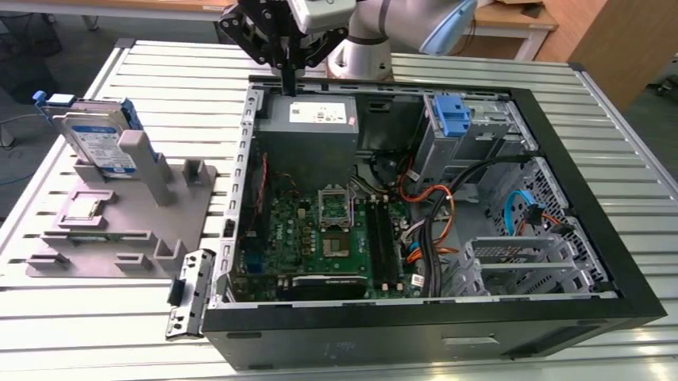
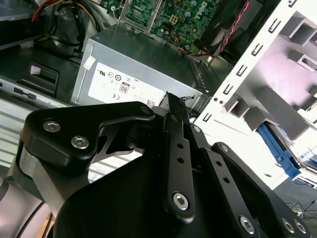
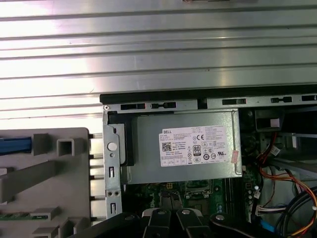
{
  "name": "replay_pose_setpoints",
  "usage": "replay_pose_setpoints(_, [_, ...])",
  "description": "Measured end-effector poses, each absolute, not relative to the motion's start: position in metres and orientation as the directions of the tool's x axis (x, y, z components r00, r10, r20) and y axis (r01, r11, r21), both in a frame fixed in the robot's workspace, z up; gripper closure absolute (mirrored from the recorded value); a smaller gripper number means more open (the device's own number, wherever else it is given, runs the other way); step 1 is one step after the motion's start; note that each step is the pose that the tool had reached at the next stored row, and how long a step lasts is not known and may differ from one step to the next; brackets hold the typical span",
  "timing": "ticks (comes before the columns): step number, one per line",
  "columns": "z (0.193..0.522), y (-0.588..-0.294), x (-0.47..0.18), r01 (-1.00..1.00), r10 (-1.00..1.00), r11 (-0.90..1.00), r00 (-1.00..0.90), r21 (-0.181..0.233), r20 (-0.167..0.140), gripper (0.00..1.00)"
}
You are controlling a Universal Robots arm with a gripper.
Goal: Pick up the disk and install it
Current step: 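Reach for the disk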
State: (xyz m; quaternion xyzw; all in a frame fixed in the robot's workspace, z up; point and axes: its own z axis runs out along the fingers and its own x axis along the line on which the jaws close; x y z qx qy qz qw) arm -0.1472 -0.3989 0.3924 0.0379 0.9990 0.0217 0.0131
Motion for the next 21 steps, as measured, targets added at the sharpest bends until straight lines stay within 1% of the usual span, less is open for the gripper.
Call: replay_pose_setpoints(21, [0.392, -0.399, -0.170, 0.075, 0.076, 0.996, -0.997, 0.044, -0.024, 0.89])
